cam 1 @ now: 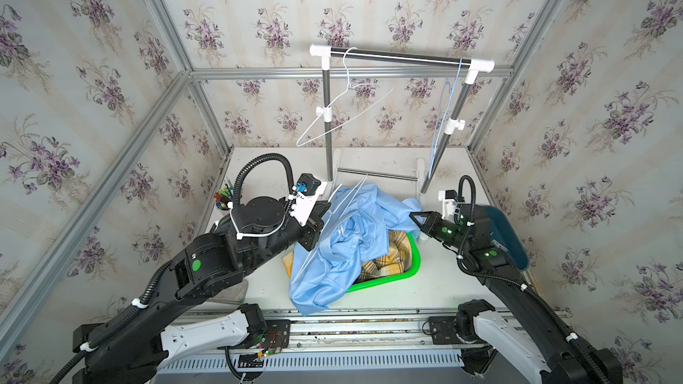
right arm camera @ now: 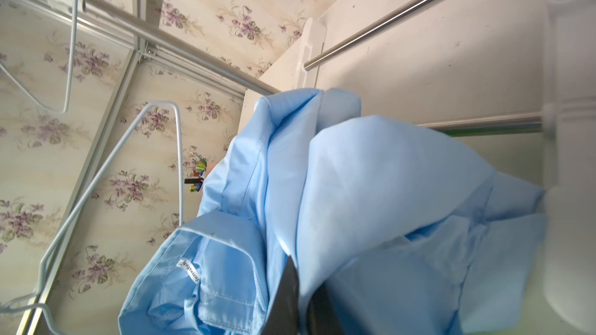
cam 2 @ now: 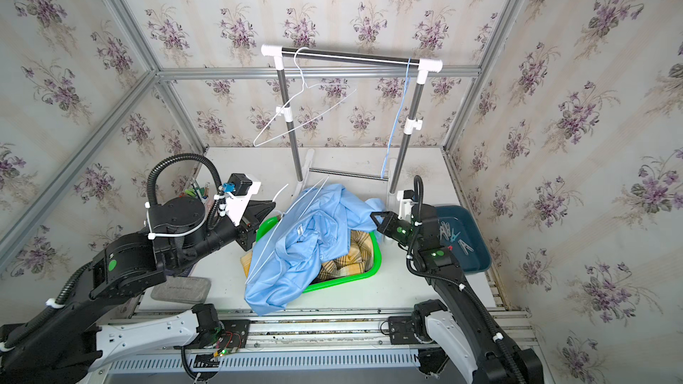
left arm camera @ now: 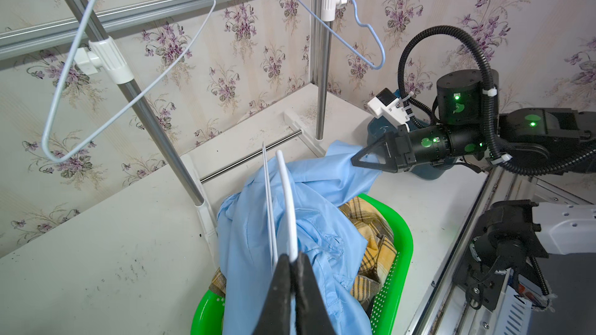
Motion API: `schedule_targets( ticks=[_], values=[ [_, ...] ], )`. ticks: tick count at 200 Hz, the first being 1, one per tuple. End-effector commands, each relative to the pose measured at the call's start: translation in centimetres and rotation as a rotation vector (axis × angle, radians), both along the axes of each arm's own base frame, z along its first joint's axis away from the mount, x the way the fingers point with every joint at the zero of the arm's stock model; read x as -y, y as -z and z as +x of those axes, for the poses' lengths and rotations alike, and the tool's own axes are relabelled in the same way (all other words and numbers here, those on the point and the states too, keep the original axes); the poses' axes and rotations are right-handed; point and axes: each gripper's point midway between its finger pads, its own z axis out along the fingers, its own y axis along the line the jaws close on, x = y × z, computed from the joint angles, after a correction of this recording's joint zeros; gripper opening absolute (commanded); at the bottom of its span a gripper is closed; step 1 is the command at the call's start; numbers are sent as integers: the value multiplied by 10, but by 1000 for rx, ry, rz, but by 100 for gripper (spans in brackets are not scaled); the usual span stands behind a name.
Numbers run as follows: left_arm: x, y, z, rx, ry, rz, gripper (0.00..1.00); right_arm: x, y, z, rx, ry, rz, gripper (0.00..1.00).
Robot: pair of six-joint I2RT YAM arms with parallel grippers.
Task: Remove the clothespins securing long-sleeve shirts to the hanger
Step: Adjust the long-sleeve shirt at the bin.
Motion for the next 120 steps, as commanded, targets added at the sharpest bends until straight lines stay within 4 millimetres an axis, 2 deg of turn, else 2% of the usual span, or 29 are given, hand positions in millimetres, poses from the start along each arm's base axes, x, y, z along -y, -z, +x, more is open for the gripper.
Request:
schedule_targets(
  ticks=[1,14,32,40,58,78,98,105,113,120],
  values=[
    [-3,-11,3,28,-24,-26,0,-8,-1,-3,24,-16,-73,0],
    [-4,-13,3,33,-23,-29,0,-26,-16,-8,68,-70,-69,0],
    [-8,-17,6,49,-49,-21,0,-62,-44,-22,137,-179,-55,0],
    [-10,-19,8,60,-63,-16,0,-88,-56,-38,163,-264,-25,0],
    [-16,-25,14,83,-102,8,0,-124,-68,-59,179,-366,35,0],
    [-18,-32,16,101,-112,12,0,-141,-45,-66,114,-402,66,0],
    [-21,-41,16,121,-115,14,0,-137,-2,-64,33,-362,46,0],
    [-21,-45,15,128,-110,12,0,-133,16,-63,-5,-336,11,10],
    [-20,-49,14,134,-99,11,0,-128,31,-60,-31,-311,-36,31],
    [-19,-54,12,135,-88,8,0,-123,38,-58,-44,-291,-76,45]
  ],
)
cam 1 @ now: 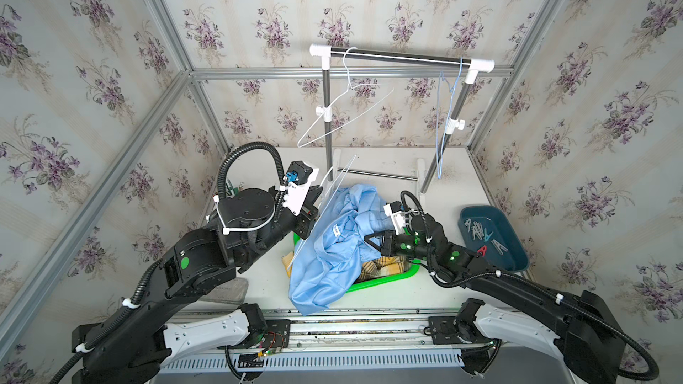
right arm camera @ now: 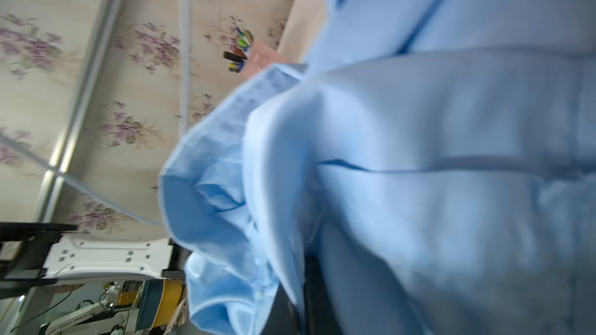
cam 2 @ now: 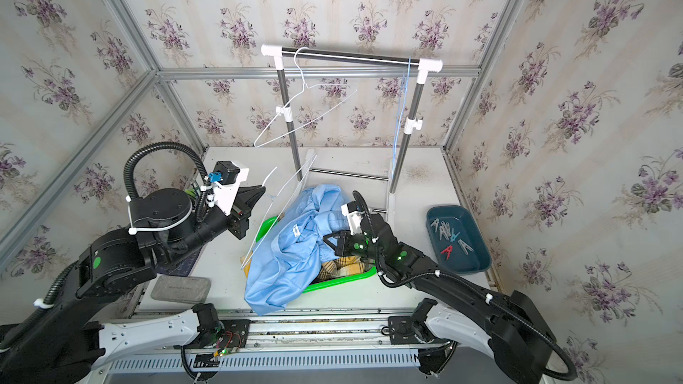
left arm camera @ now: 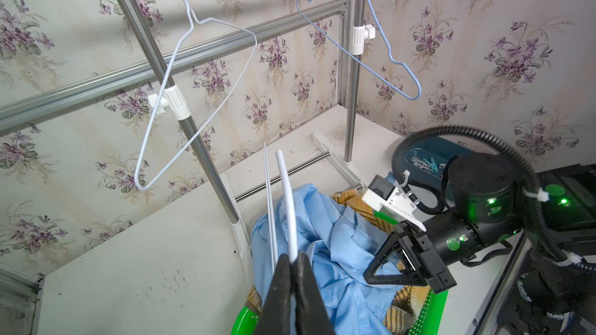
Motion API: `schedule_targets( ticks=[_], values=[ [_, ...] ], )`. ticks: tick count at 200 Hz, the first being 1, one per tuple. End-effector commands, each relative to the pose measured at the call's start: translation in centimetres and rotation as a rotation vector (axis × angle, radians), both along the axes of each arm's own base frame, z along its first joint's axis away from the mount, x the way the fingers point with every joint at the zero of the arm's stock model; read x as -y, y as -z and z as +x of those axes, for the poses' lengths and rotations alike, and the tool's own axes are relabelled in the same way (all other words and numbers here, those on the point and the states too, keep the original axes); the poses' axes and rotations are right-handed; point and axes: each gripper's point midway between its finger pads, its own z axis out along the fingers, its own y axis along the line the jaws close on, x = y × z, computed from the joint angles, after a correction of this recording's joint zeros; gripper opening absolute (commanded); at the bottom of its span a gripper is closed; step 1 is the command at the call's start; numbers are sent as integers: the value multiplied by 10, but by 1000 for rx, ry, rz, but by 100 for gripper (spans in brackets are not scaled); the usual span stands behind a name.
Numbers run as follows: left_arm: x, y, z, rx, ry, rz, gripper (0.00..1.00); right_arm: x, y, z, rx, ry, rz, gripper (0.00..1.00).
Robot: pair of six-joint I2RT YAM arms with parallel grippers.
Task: Remove the clothespins securing long-sleeve shirts to the hanger
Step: Adjust the long-sleeve shirt at the bin, then place the hanger on the clothesline.
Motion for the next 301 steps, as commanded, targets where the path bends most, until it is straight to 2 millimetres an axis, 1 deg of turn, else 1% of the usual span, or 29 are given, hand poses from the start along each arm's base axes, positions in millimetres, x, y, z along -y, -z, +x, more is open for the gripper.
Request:
schedule_targets(
  ticks=[1,6,11,25,37,47,54,68,92,99,111,126,137,139,142,154,165,178,199,218,243,256,272,283,301],
  values=[
    [-1,-15,0,30,6,-4,0,8,12,14,2,93,-49,46],
    [1,-19,-1,31,15,-9,0,11,11,16,11,103,-68,53],
    [2,-22,-2,30,24,-16,0,13,6,19,34,114,-80,58],
    [9,-31,-4,25,55,-41,0,23,-17,26,111,159,-114,68],
    [14,-36,0,16,47,-59,0,32,-41,33,180,192,-140,72],
    [19,-37,7,4,24,-60,0,33,-61,34,233,195,-152,73],
    [23,-37,13,-5,6,-67,0,32,-70,34,263,192,-168,72],
    [32,-34,27,-36,-45,-76,0,23,-87,28,320,167,-176,72],
    [49,-33,49,-71,-106,-103,0,5,-104,16,388,136,-182,72],
    [52,-35,55,-75,-124,-117,0,-1,-110,12,410,124,-171,73],
    [57,-36,66,-77,-160,-130,0,-10,-119,6,436,105,-158,77],
    [61,-37,78,-82,-209,-147,0,-21,-126,-2,450,83,-146,79],
    [62,-39,86,-92,-238,-171,0,-28,-130,-9,455,67,-125,83],
    [62,-39,86,-92,-240,-177,0,-29,-130,-10,455,64,-120,85],
    [69,-31,92,-104,-251,-160,0,-30,-131,-11,454,61,-114,86],
    [72,-28,100,-111,-280,-166,0,-37,-134,-18,453,49,-86,91],
    [74,-28,104,-118,-296,-180,0,-44,-134,-23,454,43,-78,91],
    [75,-28,106,-126,-313,-203,0,-50,-128,-24,446,45,-90,90],
    [74,-29,108,-136,-334,-233,0,-57,-113,-17,419,70,-126,87],
    [74,-31,108,-139,-334,-245,0,-55,-102,-9,409,113,-171,83],
    [71,-31,106,-137,-339,-246,0,-52,-98,-4,412,142,-206,76],
    [70,-31,106,-136,-340,-246,0,-52,-99,-3,414,144,-204,68],
    [71,-29,107,-137,-344,-242,0,-53,-99,-4,411,139,-202,54],
    [72,-29,107,-140,-342,-244,0,-52,-98,-5,406,136,-204,43],
    [73,-29,108,-140,-338,-243,0,-47,-96,-6,395,144,-204,29]
  ],
)
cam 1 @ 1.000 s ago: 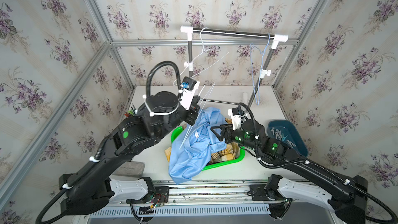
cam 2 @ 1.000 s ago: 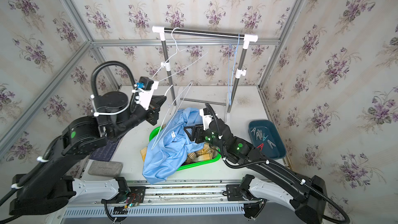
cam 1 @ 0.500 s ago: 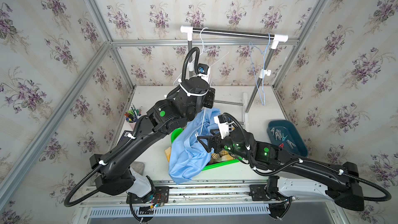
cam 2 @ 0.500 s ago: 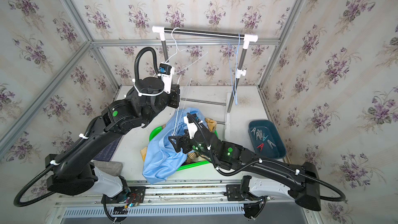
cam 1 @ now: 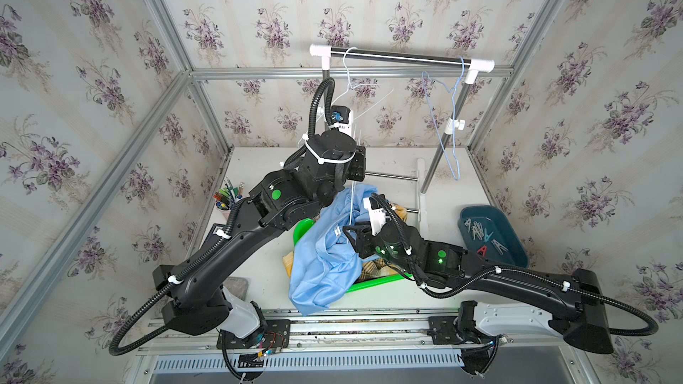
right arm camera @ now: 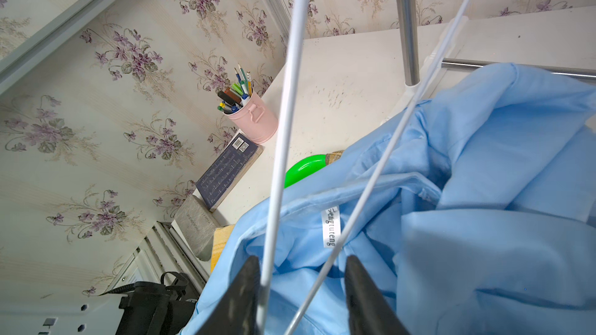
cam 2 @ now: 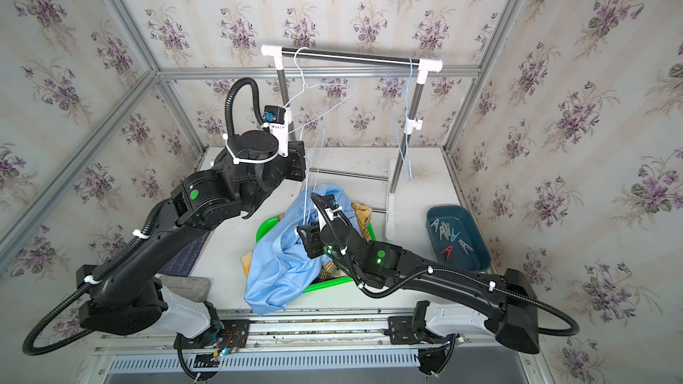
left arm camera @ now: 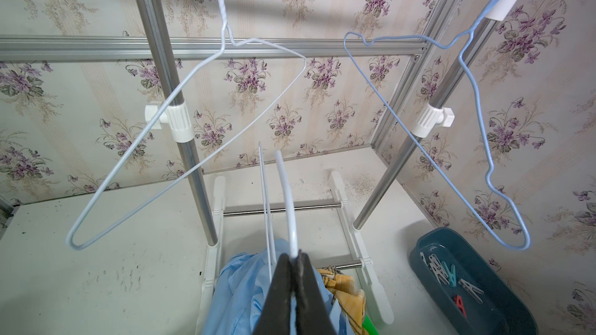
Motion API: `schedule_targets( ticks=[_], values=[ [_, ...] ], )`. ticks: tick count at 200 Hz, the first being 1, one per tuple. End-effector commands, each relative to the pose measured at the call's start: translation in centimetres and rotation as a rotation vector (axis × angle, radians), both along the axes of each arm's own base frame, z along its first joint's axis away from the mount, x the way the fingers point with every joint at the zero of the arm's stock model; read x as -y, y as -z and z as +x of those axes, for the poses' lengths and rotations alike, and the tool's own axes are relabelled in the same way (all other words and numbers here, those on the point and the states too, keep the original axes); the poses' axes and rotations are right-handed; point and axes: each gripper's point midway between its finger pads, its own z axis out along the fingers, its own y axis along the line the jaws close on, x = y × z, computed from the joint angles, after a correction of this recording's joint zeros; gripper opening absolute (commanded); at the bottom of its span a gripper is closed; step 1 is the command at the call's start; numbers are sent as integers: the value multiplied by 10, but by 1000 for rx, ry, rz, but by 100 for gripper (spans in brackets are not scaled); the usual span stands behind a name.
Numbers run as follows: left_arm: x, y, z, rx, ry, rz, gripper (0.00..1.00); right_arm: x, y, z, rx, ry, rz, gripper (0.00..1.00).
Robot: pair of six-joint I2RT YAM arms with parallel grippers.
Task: Remove the clothespins securing long-sleeve shirts to the hanger
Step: Place the hanger on the clothesline.
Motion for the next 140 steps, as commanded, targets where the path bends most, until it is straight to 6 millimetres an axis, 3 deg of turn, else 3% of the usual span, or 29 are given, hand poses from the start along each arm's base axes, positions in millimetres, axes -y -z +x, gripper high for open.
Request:
schedule_targets(
  ticks=[1,46,93,118,140],
  values=[
    [-2,-6,2,10,-26,-37,0,6,0,0,-13,26,9,29],
    [1,-1,4,-3,-21,-43,0,21,4,-3,-30,51,26,0],
    [3,0,8,-3,-24,-34,1,27,-1,-7,-25,43,41,0],
    [0,-1,14,4,-31,-17,28,33,-8,-12,-25,31,61,0],
    [0,-4,21,5,-19,-24,63,41,-14,-17,-27,26,77,0]
  ],
)
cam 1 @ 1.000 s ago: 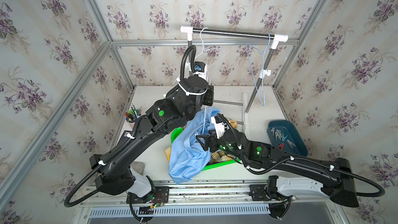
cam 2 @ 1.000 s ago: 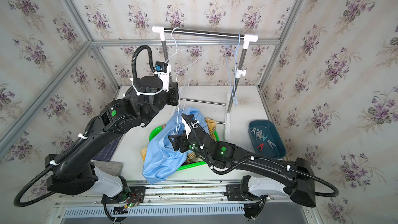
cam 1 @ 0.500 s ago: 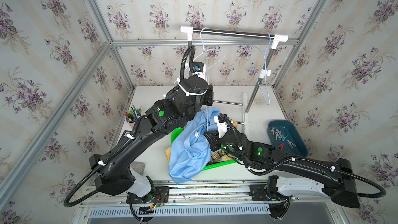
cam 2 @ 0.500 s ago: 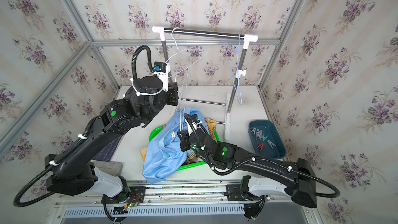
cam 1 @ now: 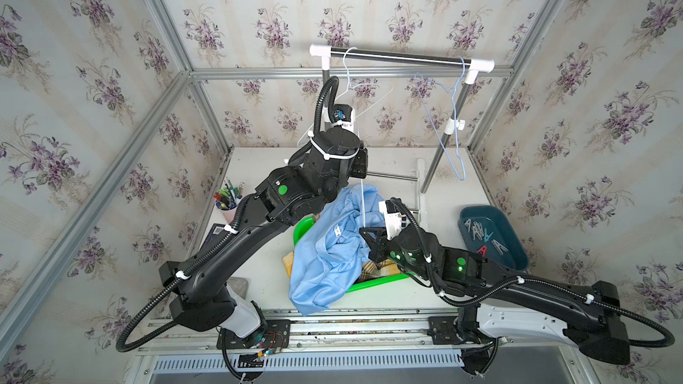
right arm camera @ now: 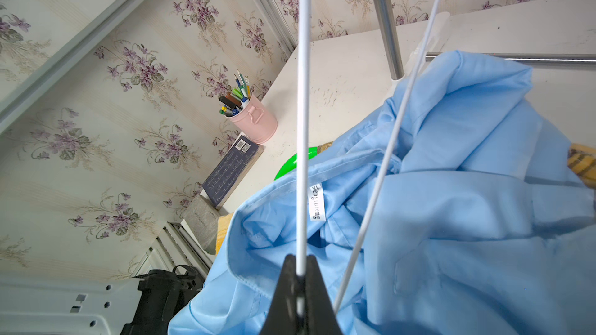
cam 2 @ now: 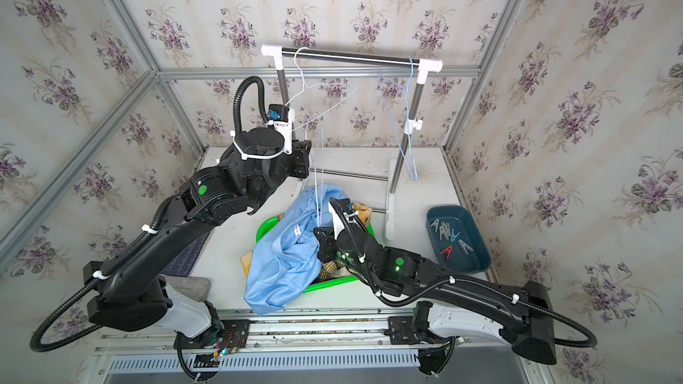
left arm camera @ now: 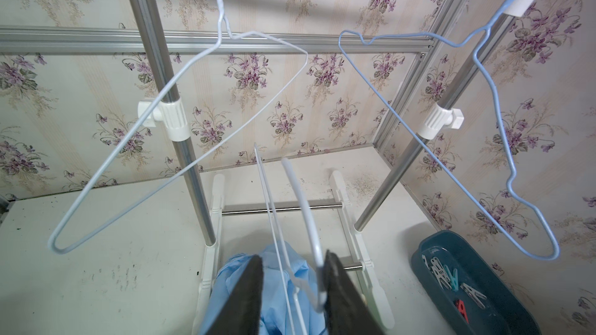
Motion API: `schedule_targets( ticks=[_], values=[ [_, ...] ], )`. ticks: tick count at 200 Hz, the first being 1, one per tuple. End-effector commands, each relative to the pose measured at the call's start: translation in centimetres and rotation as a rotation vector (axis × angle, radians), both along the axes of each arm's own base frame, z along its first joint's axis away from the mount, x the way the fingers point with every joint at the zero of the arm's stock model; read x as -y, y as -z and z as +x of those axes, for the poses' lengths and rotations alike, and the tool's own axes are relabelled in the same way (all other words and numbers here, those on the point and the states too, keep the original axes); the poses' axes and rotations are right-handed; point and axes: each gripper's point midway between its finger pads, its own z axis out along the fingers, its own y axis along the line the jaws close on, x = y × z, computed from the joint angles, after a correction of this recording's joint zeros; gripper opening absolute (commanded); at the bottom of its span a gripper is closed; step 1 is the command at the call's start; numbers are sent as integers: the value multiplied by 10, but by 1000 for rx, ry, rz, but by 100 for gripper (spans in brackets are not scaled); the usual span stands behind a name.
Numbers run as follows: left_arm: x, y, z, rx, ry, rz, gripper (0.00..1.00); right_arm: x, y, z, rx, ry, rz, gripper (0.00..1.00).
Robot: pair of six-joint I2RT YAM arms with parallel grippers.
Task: Remove the clothespins securing long-sleeve shirts to the hanger
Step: Place the hanger on the clothesline.
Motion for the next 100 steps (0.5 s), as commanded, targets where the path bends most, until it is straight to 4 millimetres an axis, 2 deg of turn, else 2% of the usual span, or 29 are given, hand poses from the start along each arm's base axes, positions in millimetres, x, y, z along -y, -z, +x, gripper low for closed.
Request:
schedule_targets(
  ticks=[1,15,33,55,72,84,88,100],
  values=[
    [-2,-9,7,18,0,-22,64,8,-7,-3,-6,5,26,0],
    [-1,-16,9,29,14,-34,76,11,-10,-8,-14,-11,40,0],
    [-5,-32,9,64,26,-43,85,14,-12,-12,-33,-21,45,0],
    [-23,-56,1,113,24,-66,99,17,-14,-14,-40,-24,50,0],
    [-43,-76,-11,152,28,-105,99,16,-20,-14,-28,-27,57,0],
    [-47,-84,-18,168,72,-140,99,14,-22,-13,-25,-26,49,0],
    [-58,-97,-30,193,86,-173,99,13,-22,-13,-26,-29,43,0],
    [-64,-109,-45,217,150,-219,99,9,-23,-12,-22,-35,38,0]
  ],
)
